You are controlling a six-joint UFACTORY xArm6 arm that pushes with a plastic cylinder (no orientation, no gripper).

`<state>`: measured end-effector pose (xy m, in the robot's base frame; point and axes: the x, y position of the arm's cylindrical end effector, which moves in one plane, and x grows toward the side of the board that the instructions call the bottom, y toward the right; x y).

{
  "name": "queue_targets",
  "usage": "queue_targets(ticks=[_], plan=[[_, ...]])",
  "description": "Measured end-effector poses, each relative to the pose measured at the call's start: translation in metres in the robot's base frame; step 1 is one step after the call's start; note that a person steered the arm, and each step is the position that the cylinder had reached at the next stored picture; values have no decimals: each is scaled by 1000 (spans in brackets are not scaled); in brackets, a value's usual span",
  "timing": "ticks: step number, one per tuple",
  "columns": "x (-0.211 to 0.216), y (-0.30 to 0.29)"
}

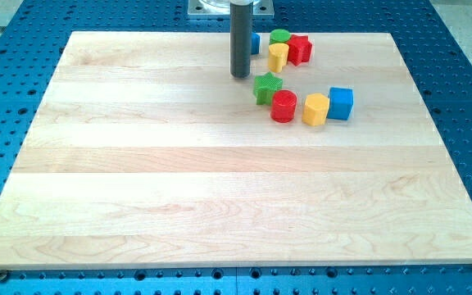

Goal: Push the heart to the bottom of the green circle

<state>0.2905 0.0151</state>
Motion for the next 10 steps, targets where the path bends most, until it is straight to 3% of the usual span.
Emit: queue_targets(ticks=[1, 4, 7, 10], plan=[[-18, 10], [-19, 118], [-18, 148], [-20, 250]])
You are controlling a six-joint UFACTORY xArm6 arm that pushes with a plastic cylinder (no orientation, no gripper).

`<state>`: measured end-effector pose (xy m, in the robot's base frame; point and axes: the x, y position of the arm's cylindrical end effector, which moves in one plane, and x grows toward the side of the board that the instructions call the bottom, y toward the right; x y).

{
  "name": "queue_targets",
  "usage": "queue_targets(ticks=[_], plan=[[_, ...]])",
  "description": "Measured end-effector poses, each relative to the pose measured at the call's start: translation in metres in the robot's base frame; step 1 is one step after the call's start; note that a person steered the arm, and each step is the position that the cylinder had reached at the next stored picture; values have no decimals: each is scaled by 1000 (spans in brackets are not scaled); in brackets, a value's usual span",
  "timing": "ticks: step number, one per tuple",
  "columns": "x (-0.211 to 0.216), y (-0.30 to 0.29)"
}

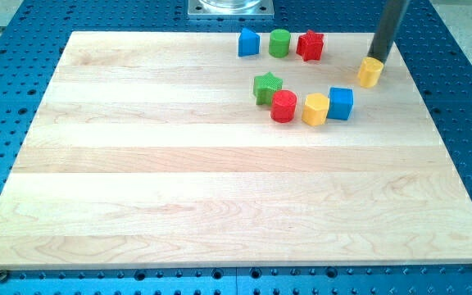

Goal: Push the heart to the bottom of the green circle

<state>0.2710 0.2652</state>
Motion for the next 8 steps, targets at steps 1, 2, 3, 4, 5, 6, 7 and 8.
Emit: queue_targets(ticks=[1, 2, 3, 4, 5, 6, 7, 8], plan=[[31, 16], [36, -47], [54, -56], [57, -47], [59, -134], [75, -149], [83, -156], [117, -194]])
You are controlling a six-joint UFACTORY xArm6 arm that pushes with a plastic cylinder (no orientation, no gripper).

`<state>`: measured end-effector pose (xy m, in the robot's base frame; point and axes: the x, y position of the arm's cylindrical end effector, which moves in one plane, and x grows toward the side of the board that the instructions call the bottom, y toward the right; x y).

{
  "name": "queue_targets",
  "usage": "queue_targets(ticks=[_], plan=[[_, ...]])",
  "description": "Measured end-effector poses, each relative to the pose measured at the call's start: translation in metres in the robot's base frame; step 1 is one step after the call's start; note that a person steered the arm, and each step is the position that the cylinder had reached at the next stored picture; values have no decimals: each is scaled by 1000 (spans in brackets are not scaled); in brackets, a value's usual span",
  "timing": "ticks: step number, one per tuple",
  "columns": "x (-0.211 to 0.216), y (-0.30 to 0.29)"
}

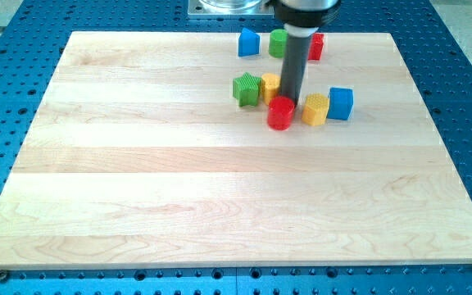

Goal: Push the heart to the bottom of the green circle

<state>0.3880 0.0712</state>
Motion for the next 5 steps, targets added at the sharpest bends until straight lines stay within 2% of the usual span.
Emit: queue_targets(ticks=[1, 3, 5], plan=[[15, -33], [-40, -12], [-64, 2]])
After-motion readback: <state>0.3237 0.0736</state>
